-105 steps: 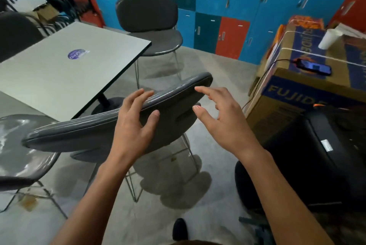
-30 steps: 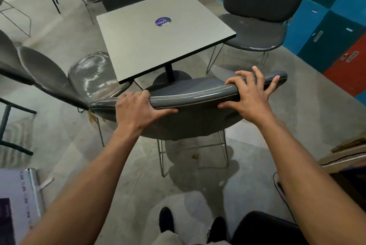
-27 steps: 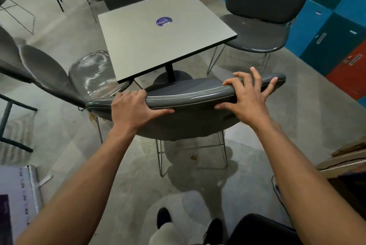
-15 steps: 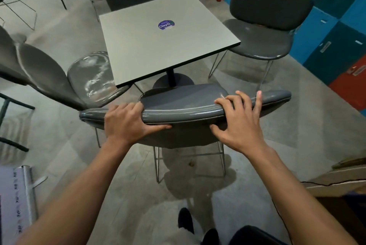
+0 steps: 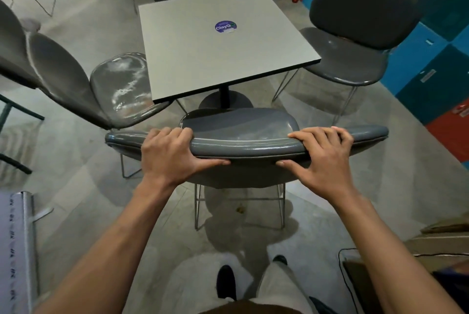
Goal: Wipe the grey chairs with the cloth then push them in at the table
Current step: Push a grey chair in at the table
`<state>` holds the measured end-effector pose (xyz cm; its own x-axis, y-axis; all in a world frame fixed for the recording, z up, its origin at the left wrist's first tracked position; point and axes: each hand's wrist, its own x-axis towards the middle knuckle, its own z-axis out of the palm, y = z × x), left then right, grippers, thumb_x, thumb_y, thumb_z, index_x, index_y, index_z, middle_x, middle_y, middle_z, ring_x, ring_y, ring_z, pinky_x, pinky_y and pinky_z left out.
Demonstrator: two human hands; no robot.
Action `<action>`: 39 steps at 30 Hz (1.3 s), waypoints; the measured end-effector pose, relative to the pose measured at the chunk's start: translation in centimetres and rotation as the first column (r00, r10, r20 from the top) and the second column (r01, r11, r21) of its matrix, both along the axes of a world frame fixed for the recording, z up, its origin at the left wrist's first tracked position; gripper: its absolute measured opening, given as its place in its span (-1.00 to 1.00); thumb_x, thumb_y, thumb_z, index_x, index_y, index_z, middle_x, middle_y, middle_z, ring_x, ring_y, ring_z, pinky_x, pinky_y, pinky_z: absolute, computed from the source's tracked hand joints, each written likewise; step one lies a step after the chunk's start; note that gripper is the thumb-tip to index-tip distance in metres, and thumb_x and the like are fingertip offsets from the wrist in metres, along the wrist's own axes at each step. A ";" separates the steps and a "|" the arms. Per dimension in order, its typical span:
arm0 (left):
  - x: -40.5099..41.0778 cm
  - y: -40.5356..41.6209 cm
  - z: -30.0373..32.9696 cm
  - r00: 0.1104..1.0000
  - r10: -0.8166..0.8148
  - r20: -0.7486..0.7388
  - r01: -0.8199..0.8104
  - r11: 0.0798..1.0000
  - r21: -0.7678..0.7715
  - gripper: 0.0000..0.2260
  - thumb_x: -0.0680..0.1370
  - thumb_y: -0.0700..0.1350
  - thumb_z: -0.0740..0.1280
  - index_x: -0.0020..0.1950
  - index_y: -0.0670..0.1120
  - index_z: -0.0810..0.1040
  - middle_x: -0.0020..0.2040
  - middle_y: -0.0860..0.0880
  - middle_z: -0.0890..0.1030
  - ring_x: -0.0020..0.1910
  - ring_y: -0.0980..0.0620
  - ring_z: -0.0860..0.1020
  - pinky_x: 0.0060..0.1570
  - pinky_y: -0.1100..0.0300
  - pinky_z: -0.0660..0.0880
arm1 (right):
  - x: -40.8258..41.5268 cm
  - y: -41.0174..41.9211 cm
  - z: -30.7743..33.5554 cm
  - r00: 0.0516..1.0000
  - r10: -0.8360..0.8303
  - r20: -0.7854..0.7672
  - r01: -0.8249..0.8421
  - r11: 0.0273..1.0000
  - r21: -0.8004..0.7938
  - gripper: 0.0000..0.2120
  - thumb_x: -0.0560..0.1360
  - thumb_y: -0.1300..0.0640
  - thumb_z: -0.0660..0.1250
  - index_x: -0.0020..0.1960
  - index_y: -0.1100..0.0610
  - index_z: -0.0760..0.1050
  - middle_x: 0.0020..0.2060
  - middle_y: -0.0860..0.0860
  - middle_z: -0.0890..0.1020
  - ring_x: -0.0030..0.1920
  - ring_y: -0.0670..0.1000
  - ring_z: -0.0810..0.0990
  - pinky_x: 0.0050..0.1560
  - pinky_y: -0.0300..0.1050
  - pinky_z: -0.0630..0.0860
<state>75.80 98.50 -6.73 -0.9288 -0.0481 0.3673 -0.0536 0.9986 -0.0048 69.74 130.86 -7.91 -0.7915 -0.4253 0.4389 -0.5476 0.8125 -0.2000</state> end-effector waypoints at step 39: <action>-4.2 9.7 1.0 0.971 0.210 -0.112 -0.160 0.924 0.347 -0.40 0.49 0.50 0.23 0.12 0.02 0.66 0.07 0.03 0.68 0.07 0.04 0.58 0.02 0.05 0.54 | -13.1 9.4 0.6 0.984 0.171 0.055 -0.173 0.984 0.033 -0.42 0.44 -0.44 0.24 0.26 -0.07 0.50 0.17 -0.07 0.56 0.27 0.03 0.44 0.47 0.13 0.15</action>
